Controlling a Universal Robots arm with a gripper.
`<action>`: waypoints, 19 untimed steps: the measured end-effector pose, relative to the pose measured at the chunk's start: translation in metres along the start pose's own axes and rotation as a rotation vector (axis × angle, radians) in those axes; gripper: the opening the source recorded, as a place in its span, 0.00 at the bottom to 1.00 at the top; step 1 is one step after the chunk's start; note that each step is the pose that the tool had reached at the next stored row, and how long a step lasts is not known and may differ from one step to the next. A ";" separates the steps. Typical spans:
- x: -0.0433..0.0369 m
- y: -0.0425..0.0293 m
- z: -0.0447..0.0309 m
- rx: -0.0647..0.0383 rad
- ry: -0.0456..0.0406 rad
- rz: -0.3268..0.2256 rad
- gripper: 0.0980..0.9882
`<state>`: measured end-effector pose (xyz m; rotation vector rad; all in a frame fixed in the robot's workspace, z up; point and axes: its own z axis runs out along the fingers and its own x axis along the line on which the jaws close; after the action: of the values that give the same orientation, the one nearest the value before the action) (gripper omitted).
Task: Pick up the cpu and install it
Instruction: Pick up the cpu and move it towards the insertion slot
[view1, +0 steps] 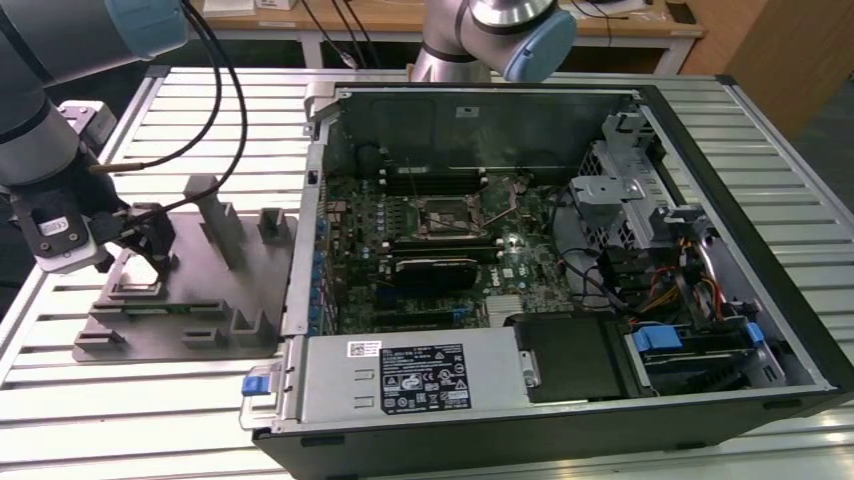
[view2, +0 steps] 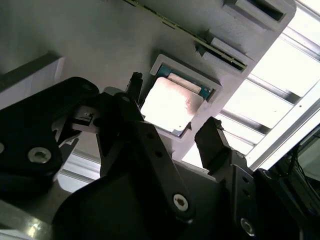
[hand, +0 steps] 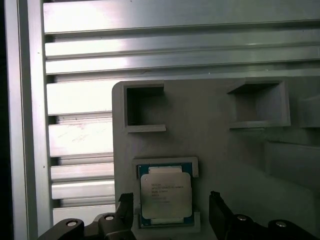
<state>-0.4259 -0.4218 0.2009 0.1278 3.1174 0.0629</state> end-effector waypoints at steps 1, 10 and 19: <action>0.0000 0.0000 0.0000 0.000 0.0001 0.000 0.68; 0.0000 -0.0001 0.0019 0.000 -0.0002 0.000 0.68; 0.0002 -0.0003 0.0076 0.000 0.0000 -0.002 0.68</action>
<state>-0.4259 -0.4219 0.1933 0.1240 3.1175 0.0630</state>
